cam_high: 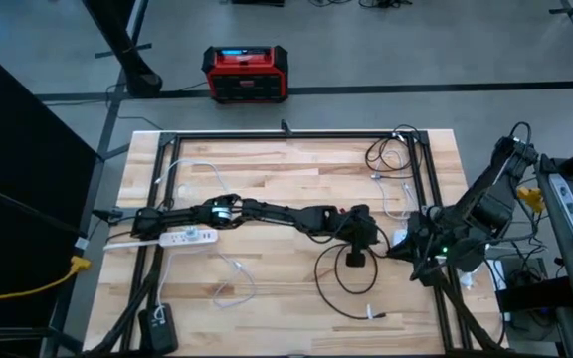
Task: Insert USB
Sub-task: Insert the bottom black charger cable into the right white outlet extension
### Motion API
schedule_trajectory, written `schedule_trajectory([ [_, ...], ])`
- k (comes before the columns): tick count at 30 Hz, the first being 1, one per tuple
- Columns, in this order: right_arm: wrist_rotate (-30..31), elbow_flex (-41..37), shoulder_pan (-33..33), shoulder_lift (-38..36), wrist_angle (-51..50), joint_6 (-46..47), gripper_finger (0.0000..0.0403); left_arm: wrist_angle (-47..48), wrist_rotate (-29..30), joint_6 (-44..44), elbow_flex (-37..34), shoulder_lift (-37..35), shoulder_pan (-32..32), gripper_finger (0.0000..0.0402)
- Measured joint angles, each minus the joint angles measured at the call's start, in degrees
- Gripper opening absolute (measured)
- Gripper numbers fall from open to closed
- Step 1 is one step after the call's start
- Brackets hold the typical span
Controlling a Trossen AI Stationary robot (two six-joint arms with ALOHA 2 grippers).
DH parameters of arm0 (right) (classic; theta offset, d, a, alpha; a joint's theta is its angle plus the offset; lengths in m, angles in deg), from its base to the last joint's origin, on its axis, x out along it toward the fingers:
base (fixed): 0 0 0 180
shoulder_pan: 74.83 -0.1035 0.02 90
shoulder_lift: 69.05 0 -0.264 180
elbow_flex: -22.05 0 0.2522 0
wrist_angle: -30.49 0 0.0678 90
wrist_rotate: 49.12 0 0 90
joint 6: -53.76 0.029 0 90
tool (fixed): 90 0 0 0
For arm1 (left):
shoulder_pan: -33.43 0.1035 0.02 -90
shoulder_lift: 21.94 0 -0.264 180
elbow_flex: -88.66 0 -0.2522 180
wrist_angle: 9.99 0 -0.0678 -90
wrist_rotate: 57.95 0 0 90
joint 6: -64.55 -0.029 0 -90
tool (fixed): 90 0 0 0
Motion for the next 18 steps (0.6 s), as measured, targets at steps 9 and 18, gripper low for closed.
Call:
schedule_trajectory([
  [9, -19.9, -0.8, 0.0, 8.1, -20.1, 25.8, 0.0005, 2.6, 1.1, 0.5, 0.0, 0.1, 0.2, 0.0022],
  [18, -31.3, -6.8, 0.0, 11.5, -23.8, 36.9, 0.0, 2.9, 1.1, 0.5, 0.0, 0.1, 0.1, 0.0022],
])
